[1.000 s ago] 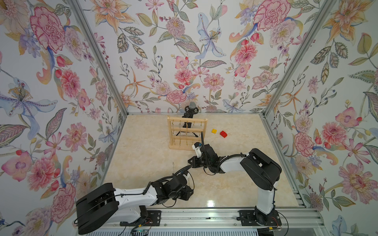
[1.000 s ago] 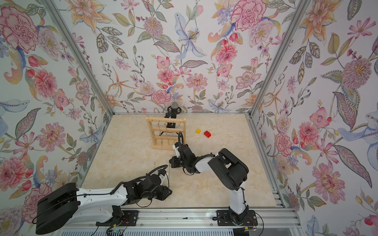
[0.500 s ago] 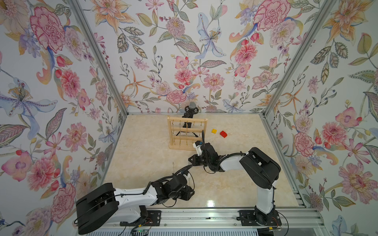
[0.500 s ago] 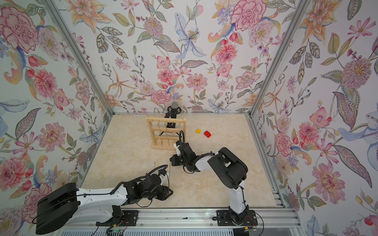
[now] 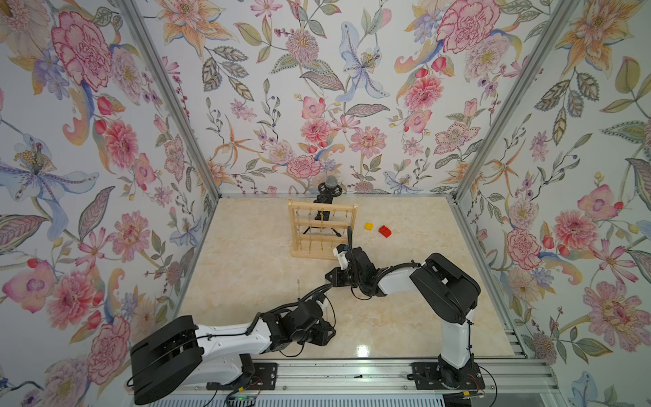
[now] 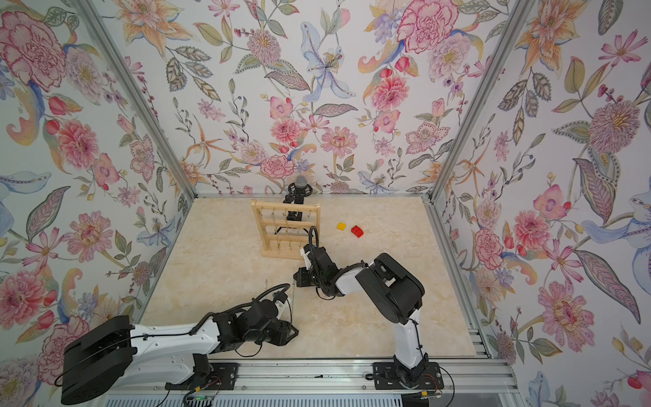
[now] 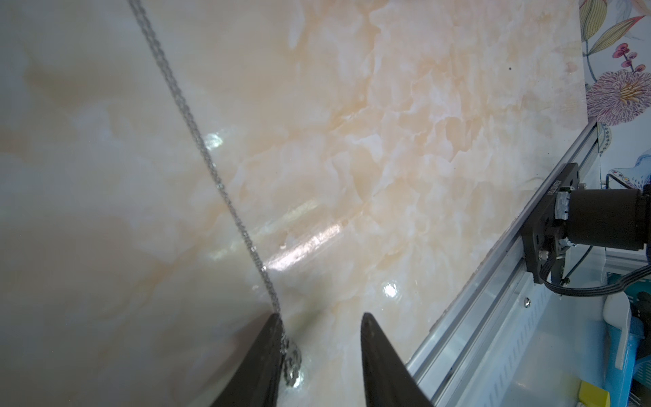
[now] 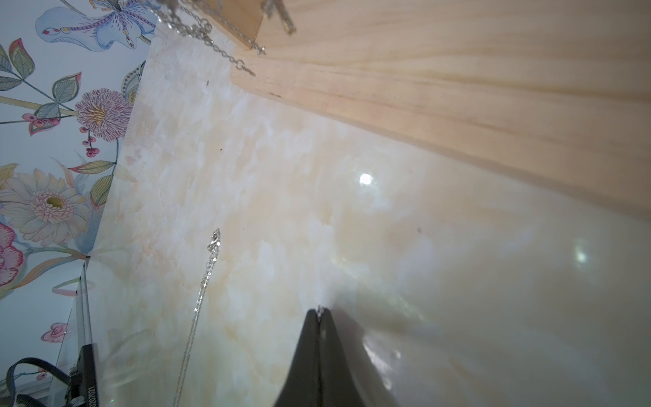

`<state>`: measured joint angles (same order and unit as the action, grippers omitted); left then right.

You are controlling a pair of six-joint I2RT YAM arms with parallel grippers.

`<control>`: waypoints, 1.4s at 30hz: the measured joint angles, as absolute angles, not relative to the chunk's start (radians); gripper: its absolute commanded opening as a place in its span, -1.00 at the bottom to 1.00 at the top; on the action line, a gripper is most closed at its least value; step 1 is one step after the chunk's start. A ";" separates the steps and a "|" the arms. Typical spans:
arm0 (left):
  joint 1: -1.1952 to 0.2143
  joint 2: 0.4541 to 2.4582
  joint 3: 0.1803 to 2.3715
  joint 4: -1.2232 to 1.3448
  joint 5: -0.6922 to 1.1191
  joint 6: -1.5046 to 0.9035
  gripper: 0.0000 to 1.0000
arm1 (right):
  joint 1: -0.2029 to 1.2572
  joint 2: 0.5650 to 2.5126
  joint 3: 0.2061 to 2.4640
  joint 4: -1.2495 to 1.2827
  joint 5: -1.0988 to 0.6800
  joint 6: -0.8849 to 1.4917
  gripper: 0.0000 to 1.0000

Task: Take the necklace off the jewelry display stand
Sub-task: Place the necklace at the center of the board.

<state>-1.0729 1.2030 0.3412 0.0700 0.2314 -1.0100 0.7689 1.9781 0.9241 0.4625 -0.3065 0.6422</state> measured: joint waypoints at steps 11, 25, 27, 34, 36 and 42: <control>-1.073 1.174 0.342 0.022 0.230 -1.005 -0.17 | 0.769 1.994 0.938 0.470 -0.307 0.645 -1.00; -1.073 1.155 0.341 -0.004 0.228 -1.003 -0.16 | 0.763 2.001 0.949 0.469 -0.306 0.645 -0.78; -1.073 1.151 0.341 -0.009 0.228 -1.003 -0.16 | 0.763 2.001 0.950 0.470 -0.306 0.646 -0.70; -1.073 1.142 0.338 -0.019 0.228 -1.003 -0.15 | 0.763 2.001 0.950 0.485 -0.305 0.656 -0.49; -1.073 1.142 0.338 -0.019 0.228 -1.003 -0.15 | 0.763 2.001 0.953 0.484 -0.304 0.656 -0.45; -1.073 1.138 0.337 -0.023 0.228 -1.003 -0.13 | 0.761 1.991 0.955 0.470 -0.289 0.656 -0.39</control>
